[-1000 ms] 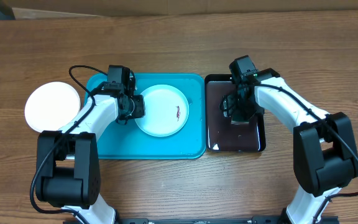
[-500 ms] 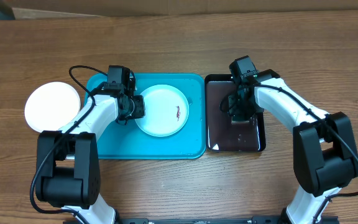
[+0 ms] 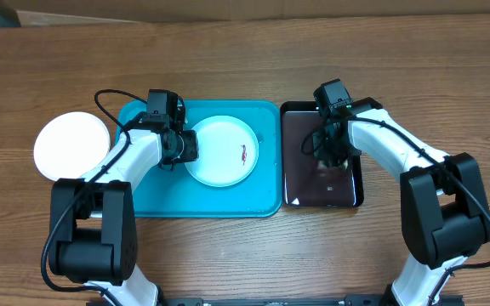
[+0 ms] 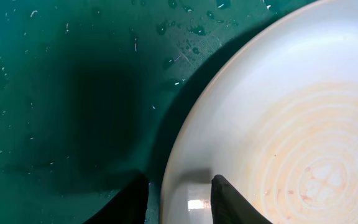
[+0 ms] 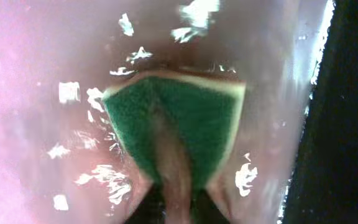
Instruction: Clean dirty plates on tray and stack at the side
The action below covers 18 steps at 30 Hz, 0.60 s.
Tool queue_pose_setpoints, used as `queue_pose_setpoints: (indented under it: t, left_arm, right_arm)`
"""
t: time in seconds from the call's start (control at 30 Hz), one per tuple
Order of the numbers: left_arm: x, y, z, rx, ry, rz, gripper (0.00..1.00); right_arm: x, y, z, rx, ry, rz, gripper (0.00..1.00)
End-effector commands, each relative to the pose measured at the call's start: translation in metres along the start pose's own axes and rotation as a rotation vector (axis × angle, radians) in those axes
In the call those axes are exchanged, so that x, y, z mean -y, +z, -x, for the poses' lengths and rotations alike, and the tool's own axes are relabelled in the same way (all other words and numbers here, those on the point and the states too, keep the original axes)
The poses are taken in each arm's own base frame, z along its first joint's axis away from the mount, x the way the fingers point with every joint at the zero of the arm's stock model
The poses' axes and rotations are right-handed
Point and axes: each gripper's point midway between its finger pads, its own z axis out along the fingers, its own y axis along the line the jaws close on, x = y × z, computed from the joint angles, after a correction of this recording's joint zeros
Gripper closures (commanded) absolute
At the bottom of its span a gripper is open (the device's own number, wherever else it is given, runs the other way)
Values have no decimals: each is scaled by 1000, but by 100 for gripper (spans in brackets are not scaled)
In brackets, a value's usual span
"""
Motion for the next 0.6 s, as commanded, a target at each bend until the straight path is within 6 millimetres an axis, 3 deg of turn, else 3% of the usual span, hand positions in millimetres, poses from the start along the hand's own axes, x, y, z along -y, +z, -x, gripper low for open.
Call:
queue_pose_setpoints:
  t: [0.0, 0.23, 0.4, 0.57]
  left_arm:
    - [-1, -4, 4, 19, -17, 14, 64]
    - [-2, -4, 6, 29, -17, 20, 63]
    - [-2, -4, 6, 28, -17, 20, 64]
    - [-3, -4, 5, 22, -17, 21, 61]
  right_arm:
    - [2, -1, 1, 9, 6, -8, 96]
    - [0, -33, 14, 39, 32, 1, 96]
    - [-1, -82, 26, 159, 75, 42, 96]
    - [4, -125, 18, 224, 99, 65, 96]
